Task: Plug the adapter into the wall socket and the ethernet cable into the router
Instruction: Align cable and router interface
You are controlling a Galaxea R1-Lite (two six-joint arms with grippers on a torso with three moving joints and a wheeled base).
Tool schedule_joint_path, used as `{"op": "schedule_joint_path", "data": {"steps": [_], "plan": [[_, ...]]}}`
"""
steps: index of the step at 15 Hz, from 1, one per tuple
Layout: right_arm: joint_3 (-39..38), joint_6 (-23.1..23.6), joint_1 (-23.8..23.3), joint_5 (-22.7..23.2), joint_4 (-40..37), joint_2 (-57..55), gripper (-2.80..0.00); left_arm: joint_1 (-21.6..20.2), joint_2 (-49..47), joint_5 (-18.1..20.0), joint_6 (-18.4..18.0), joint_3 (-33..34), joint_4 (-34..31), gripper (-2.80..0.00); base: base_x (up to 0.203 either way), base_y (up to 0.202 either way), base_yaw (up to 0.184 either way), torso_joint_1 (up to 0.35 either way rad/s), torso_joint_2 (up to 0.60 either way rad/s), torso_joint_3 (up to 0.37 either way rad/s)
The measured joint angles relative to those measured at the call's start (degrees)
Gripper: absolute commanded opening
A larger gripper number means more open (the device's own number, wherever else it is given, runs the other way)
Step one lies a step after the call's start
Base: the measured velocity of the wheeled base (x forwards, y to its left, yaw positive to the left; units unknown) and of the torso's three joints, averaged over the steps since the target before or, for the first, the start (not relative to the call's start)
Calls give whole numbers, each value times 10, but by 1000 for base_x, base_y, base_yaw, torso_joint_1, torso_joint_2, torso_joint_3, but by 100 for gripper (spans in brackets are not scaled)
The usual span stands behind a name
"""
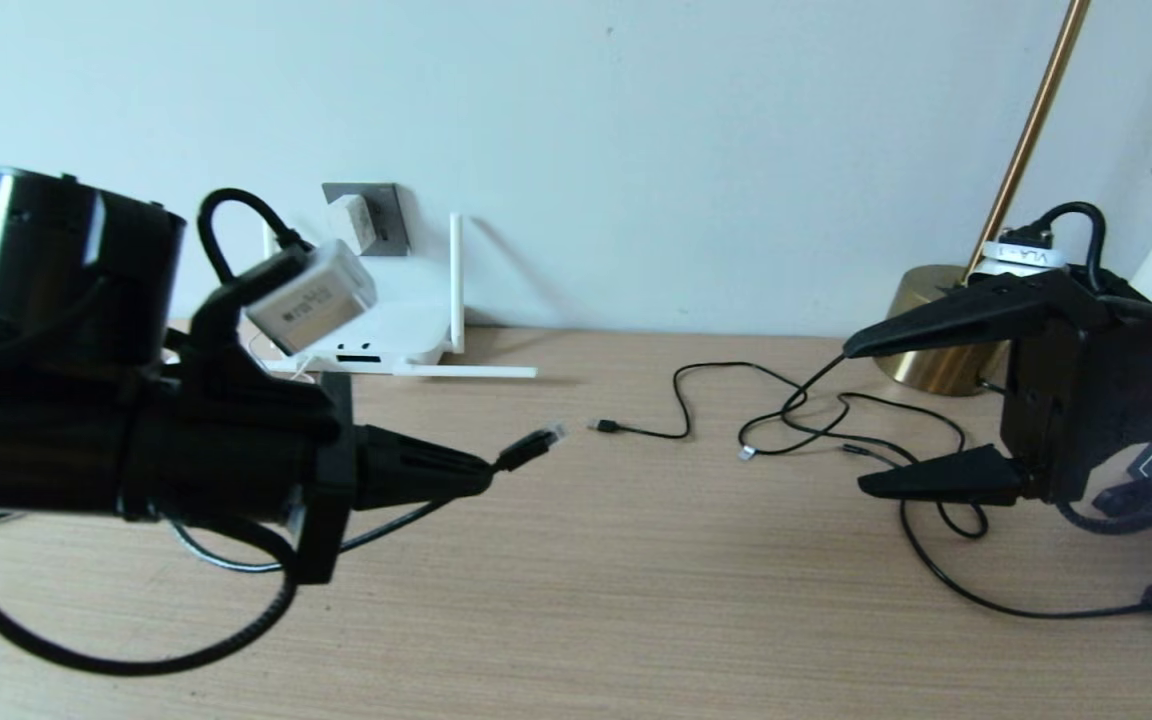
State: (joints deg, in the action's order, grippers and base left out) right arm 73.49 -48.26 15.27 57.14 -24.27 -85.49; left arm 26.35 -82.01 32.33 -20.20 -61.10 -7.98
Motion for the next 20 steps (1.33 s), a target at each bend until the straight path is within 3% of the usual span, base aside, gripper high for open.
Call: {"op": "schedule_joint_path", "data": {"steps": [4, 10, 13, 20], "plan": [[12, -1, 32, 11, -1, -27, 0, 103, -38, -116, -34, 15, 100, -280, 0, 0, 0, 0, 0, 0], [10, 0, 62, 30, 0, -44, 0, 218, -96, -184, -46, -52, 125, -280, 0, 0, 0, 0, 0, 0], [11, -2, 68, 30, -1, -45, 0, 248, -117, -190, -58, -69, 142, -280, 0, 0, 0, 0, 0, 0], [7, -4, 74, 29, -3, -41, 0, 271, -127, -192, -65, -73, 150, -280, 0, 0, 0, 0, 0, 0]]}}
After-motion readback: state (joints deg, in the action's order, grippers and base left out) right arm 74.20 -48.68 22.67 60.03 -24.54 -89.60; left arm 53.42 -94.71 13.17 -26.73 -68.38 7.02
